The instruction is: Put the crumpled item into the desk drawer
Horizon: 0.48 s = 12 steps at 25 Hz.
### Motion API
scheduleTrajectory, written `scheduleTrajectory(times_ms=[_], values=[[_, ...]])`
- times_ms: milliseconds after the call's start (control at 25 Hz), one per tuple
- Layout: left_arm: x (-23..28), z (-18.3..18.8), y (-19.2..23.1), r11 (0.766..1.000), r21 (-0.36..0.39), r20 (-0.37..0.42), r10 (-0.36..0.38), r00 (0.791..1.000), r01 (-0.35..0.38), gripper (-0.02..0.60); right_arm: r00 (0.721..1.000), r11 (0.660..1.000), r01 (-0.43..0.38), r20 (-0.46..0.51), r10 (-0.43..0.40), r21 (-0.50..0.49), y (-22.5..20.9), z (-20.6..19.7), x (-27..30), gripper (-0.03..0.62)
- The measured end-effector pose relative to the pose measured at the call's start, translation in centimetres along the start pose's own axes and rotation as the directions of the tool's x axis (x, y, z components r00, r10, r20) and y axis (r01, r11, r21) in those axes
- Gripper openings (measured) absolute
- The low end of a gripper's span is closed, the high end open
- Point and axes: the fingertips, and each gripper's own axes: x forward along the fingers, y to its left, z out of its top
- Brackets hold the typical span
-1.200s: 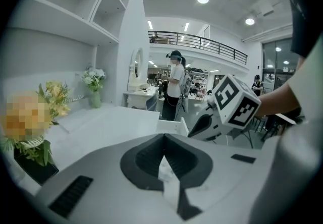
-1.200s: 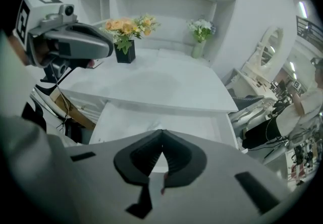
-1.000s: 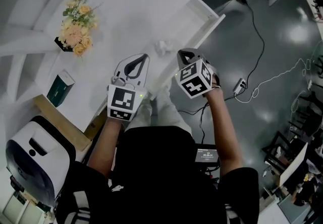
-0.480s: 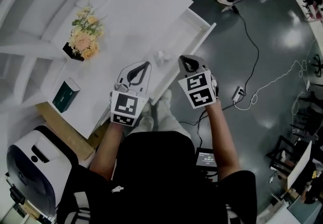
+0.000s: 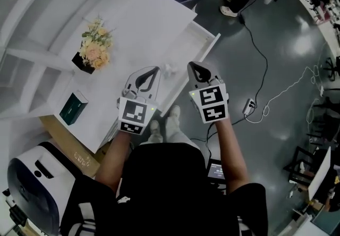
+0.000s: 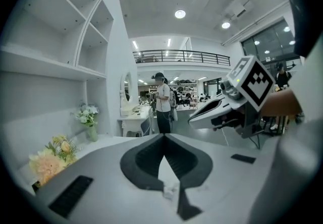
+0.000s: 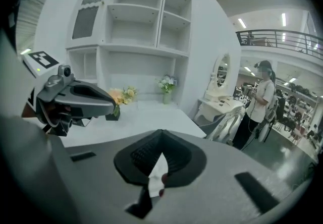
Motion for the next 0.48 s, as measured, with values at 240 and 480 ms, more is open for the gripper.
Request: scheduleTrajectory(times_ms=[240, 480], values=[[-1.2, 2.4, -0.5, 0.999, 0.046, 0.043, -0.007, 0.999, 0.005, 0.006, 0.996, 0.999, 0.038, 0.08, -0.039, 0.015, 0.0, 2.5, -2.4, -0.003], [-2.5, 4.3, -0.7, 0.995, 0.095, 0.083, -0.009, 0.996, 0.001, 0.006, 0.986, 0.997, 0.072, 0.15, -0.077, 0.036, 0.1, 4.2, -4.8, -0.003]])
